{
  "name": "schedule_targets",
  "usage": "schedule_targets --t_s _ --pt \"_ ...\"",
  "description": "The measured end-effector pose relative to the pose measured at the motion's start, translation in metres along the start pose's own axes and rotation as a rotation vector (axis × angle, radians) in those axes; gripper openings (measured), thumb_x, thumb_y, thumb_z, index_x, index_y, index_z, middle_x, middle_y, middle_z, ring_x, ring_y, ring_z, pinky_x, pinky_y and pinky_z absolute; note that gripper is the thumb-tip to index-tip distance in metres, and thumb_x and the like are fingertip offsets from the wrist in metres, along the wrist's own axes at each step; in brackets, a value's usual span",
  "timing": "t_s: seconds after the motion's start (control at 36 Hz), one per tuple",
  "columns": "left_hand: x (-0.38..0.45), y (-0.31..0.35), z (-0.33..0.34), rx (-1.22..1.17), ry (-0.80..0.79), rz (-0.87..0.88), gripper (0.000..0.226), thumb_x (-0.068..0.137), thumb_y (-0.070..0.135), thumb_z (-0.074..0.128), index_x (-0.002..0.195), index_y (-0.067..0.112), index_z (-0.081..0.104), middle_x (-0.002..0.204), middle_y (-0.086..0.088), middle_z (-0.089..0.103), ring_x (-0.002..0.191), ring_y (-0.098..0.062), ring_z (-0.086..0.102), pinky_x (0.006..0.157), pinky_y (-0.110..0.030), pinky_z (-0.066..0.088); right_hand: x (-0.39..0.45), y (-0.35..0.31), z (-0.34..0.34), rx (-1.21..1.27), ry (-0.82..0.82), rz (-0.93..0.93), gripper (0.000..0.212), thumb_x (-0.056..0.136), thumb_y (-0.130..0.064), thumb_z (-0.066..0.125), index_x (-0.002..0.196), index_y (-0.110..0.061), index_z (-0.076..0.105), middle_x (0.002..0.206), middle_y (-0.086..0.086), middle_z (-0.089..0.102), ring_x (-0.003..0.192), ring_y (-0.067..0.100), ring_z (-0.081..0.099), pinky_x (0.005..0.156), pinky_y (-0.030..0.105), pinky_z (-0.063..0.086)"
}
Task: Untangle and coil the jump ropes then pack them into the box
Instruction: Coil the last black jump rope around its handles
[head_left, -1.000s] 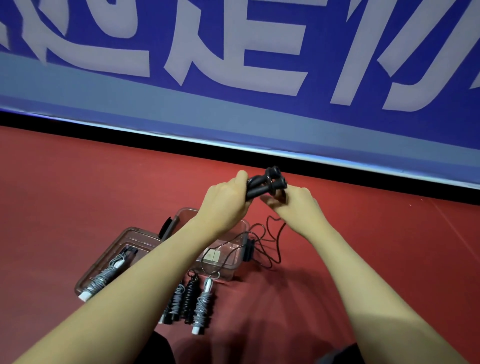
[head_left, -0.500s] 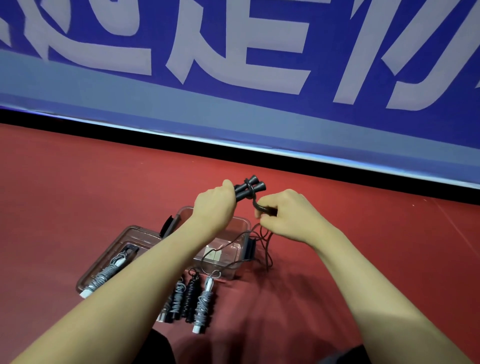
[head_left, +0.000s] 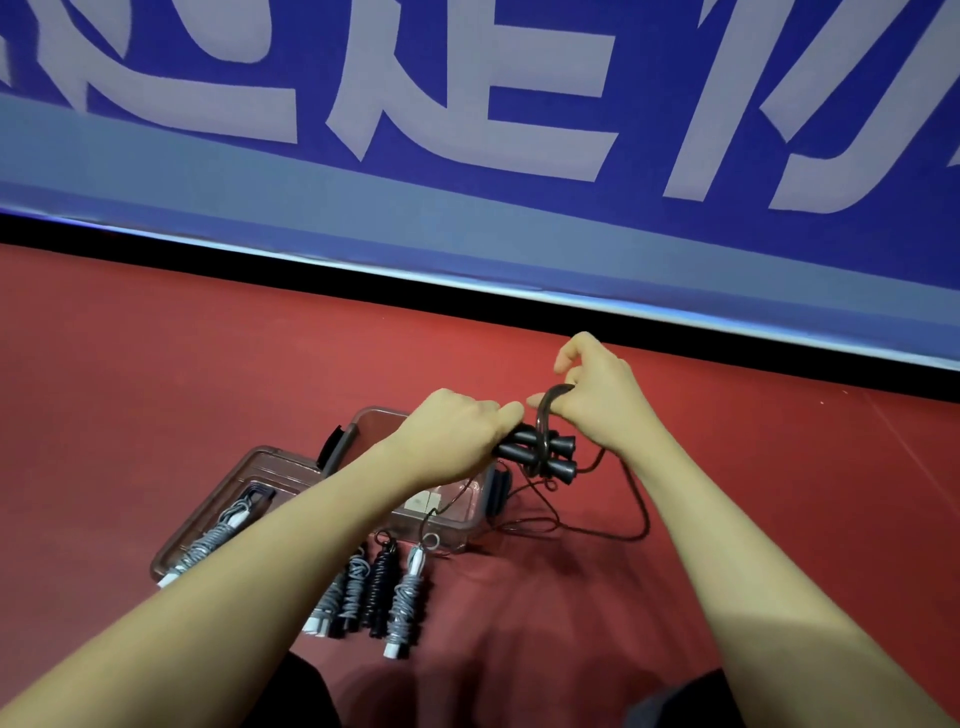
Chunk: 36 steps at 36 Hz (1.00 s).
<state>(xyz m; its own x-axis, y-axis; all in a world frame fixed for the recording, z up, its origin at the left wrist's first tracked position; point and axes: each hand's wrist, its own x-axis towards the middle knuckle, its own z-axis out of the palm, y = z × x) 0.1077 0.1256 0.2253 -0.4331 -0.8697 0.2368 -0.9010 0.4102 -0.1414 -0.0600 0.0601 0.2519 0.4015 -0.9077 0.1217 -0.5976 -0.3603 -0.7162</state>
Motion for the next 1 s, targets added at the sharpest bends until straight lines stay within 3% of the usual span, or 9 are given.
schedule_targets --t_s 0.14,0.22,0.28,0.36,0.44,0.53,0.81,0.89,1.0 --pt "0.000 -0.003 -0.003 -0.045 0.301 0.109 0.012 0.069 0.020 0.039 0.078 0.016 0.030 0.050 0.001 0.049 0.033 -0.021 0.043 0.038 -0.017 0.017 -0.004 0.001 -0.005 0.044 -0.043 -0.004 0.034 0.077 -0.029 0.078 0.080 -0.015 0.046 0.053 -0.006 0.047 0.048 0.008 0.038 0.050 0.022 0.031" --pt "0.004 -0.004 -0.016 -0.103 0.407 0.051 0.013 0.070 0.022 0.041 0.077 0.016 0.031 0.049 0.000 0.048 0.034 -0.021 0.044 0.037 -0.017 0.020 -0.006 -0.004 -0.006 0.119 -0.061 0.002 0.025 0.087 -0.007 0.065 0.076 -0.013 0.044 0.041 -0.013 0.053 0.040 -0.004 0.047 0.046 0.012 0.035" --pt "0.006 0.000 -0.021 -0.144 0.420 -0.038 0.013 0.070 0.023 0.045 0.076 0.015 0.036 0.048 -0.001 0.050 0.034 -0.023 0.047 0.038 -0.017 0.019 -0.006 -0.007 -0.002 0.063 -0.065 -0.004 0.026 0.085 0.003 0.053 0.074 -0.019 0.043 0.049 -0.013 0.057 0.050 -0.003 0.054 0.050 0.021 0.040" --pt "0.011 0.008 -0.027 -0.268 0.301 -0.285 0.015 0.083 0.017 0.059 0.089 0.005 0.050 0.072 -0.012 0.064 0.062 -0.035 0.060 0.052 -0.028 0.030 -0.005 -0.009 0.006 -0.048 -0.033 -0.031 0.028 0.079 -0.007 0.054 0.069 -0.030 0.044 0.077 0.001 0.060 0.076 0.028 0.059 0.067 0.041 0.048" --pt "0.016 0.012 -0.031 -0.407 0.209 -0.519 0.018 0.090 0.018 0.053 0.094 0.013 0.037 0.092 -0.017 0.064 0.085 -0.043 0.058 0.062 -0.035 0.029 -0.005 -0.012 0.011 0.043 -0.008 -0.047 0.019 0.081 -0.030 0.066 0.071 -0.036 0.051 0.068 -0.009 0.056 0.067 0.018 0.054 0.066 0.037 0.046" --pt "0.020 0.012 -0.031 -0.400 0.192 -0.622 0.018 0.092 0.018 0.050 0.094 0.015 0.032 0.097 -0.016 0.064 0.089 -0.041 0.058 0.062 -0.034 0.030 -0.006 -0.014 0.012 0.045 -0.032 -0.062 0.030 0.080 -0.034 0.070 0.069 -0.027 0.043 0.061 -0.011 0.045 0.059 0.011 0.043 0.063 0.038 0.042" --pt "0.028 0.009 -0.015 -0.323 0.044 -0.813 0.015 0.095 0.014 0.047 0.106 0.005 0.041 0.102 -0.016 0.064 0.091 -0.036 0.060 0.064 -0.033 0.034 -0.011 -0.019 0.017 -0.005 -0.219 -0.050 0.021 0.081 -0.017 0.070 0.069 -0.011 0.054 0.056 -0.001 0.050 0.040 0.013 0.049 0.050 0.038 0.052" --pt "0.025 0.002 -0.008 -0.242 -0.023 -0.827 0.014 0.096 0.012 0.046 0.106 0.004 0.042 0.102 -0.016 0.064 0.091 -0.037 0.061 0.064 -0.036 0.035 -0.013 -0.020 0.015 -0.113 -0.256 -0.114 0.012 0.081 -0.011 0.063 0.070 -0.009 0.058 0.057 -0.004 0.051 0.048 0.011 0.046 0.055 0.037 0.048" --pt "0.016 -0.005 0.000 -0.101 -0.137 -0.772 0.015 0.094 0.006 0.044 0.109 0.004 0.043 0.104 -0.013 0.063 0.091 -0.034 0.063 0.064 -0.036 0.038 -0.018 -0.028 0.010 -0.379 -0.288 -0.254 0.011 0.081 -0.008 0.052 0.084 -0.009 0.063 0.067 0.003 0.056 0.068 0.028 0.052 0.056 0.033 0.036"
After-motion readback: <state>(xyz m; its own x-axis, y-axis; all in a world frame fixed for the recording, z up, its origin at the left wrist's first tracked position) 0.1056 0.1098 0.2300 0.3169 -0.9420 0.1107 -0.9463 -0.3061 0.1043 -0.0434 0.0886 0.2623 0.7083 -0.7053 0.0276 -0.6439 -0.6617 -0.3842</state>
